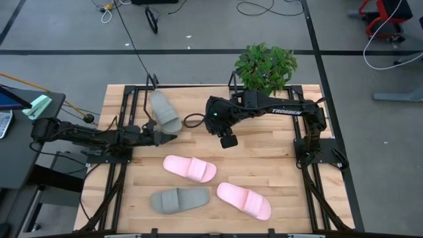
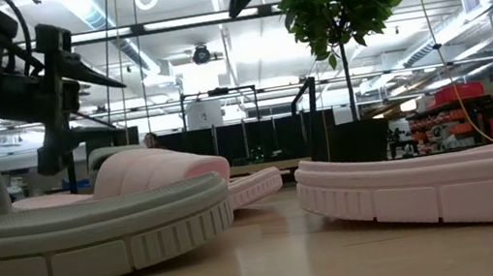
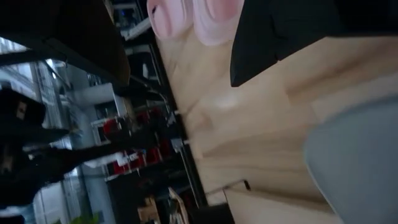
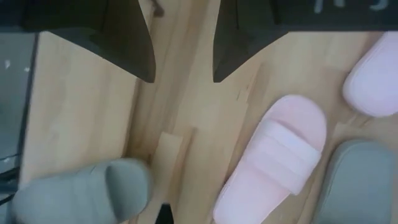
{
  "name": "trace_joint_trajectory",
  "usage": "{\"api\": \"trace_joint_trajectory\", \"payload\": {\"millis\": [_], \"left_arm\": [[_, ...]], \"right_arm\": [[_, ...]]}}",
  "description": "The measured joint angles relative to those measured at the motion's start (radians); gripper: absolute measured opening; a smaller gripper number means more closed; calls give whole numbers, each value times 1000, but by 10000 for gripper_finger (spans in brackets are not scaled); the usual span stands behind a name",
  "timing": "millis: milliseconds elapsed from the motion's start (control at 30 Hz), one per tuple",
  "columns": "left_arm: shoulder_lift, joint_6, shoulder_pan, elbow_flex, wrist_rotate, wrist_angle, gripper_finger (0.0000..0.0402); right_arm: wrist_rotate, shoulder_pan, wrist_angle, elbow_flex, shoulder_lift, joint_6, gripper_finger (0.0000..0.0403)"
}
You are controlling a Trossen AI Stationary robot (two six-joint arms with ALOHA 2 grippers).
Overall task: Pick and place slides into the shelf
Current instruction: Put the gray slide on the shelf
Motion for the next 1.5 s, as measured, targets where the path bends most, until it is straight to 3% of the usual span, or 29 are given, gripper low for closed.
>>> {"api": "trace_joint_trajectory", "payload": {"millis": [167,367,733,900,1233,1500], "left_arm": [[0,14,-125,0,-103,45,283],[0,108,-281,9,-179,139,283],[22,254,-507,264,-189,-296,283],[48,298,-579,321,-189,-374,283],[83,261,-627,317,-190,-396,283],[82,262,-627,317,-189,-424,283]], "right_arm": [[-74,32,-39,0,0,48,165],[-86,99,-61,0,0,110,165],[-85,218,-49,-13,-3,300,165],[-77,294,-16,-106,-3,448,165],[18,432,311,-421,0,823,165],[57,448,735,-574,0,1147,165]]}}
